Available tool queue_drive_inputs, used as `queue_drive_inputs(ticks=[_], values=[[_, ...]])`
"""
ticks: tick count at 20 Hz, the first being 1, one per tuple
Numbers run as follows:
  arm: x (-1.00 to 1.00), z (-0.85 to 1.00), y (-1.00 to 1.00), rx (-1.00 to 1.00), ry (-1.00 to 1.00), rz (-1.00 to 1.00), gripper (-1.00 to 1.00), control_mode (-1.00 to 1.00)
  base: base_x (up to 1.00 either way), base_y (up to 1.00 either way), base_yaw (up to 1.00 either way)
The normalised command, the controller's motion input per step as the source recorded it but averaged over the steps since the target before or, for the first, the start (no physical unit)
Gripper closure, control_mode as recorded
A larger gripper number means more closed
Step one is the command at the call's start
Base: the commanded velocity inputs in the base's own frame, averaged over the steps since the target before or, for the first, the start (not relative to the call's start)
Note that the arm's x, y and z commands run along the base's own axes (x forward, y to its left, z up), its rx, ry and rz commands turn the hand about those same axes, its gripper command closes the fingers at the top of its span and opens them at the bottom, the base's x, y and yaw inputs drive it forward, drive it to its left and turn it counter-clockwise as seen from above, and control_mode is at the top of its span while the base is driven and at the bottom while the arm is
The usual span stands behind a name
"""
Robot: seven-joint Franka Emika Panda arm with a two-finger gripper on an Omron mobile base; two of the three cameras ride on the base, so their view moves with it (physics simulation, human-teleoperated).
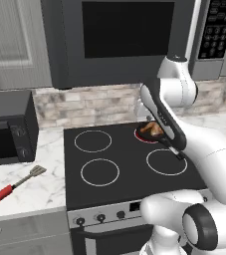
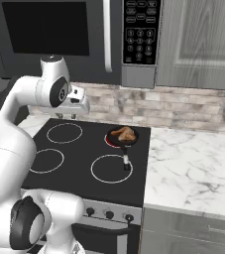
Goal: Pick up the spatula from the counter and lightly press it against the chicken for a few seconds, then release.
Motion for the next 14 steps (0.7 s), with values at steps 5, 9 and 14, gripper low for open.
queue_drive_inputs(ticks=[5,9,14], values=[[-0.1,0.0,0.04,0.0,-0.01,0.0,-1.0,-1.0,0.0,0.0,0.0],[-0.33,0.0,0.34,0.0,0.0,0.0,-1.0,-1.0,0.0,0.0,0.0],[-0.32,0.0,0.47,0.01,0.0,0.0,-1.0,-1.0,0.0,0.0,0.0]])
